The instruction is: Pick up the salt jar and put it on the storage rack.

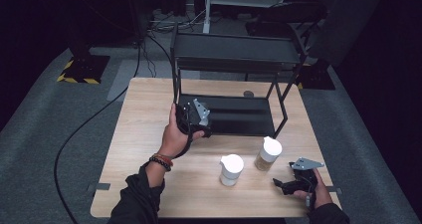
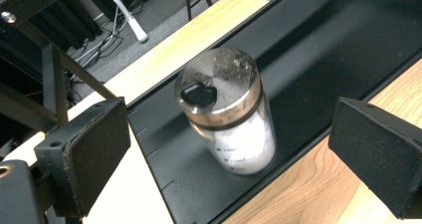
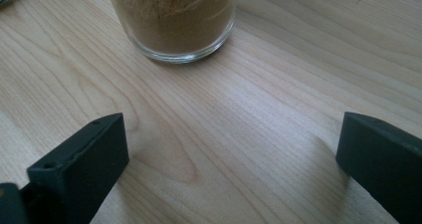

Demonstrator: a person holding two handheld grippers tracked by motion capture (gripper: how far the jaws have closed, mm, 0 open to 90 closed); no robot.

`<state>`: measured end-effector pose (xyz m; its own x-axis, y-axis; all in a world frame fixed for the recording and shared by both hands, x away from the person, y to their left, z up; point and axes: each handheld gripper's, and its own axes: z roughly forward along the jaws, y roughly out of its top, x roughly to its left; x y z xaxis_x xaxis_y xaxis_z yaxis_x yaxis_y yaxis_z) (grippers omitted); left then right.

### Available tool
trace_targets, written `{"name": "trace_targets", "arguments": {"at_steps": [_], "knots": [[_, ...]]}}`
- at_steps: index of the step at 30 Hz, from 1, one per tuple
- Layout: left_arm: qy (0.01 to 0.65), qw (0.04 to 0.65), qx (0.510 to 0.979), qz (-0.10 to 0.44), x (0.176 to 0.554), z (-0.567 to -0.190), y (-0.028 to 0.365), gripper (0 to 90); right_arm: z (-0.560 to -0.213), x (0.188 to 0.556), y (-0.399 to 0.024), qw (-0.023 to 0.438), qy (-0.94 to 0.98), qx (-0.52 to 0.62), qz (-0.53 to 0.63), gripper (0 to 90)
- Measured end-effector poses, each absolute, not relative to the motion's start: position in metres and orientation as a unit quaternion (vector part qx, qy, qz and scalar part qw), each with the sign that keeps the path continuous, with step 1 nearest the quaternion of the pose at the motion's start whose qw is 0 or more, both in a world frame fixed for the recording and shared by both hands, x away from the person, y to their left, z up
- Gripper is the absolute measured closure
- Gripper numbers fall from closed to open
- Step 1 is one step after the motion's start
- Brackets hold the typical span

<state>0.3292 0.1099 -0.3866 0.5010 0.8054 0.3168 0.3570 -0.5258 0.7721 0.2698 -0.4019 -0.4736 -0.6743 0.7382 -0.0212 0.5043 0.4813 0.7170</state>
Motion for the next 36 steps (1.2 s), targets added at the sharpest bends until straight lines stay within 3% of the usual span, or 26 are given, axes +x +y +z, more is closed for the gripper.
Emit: {"name": "trace_targets", "arguments": {"at_steps": [36], "knots": [[0.335, 0.296, 0.826, 0.344, 0.276, -0.432, 0.134, 2.9, -0.474, 0.270, -0.402, 0.166, 0.844, 0.368, 0.352, 0.0]]}}
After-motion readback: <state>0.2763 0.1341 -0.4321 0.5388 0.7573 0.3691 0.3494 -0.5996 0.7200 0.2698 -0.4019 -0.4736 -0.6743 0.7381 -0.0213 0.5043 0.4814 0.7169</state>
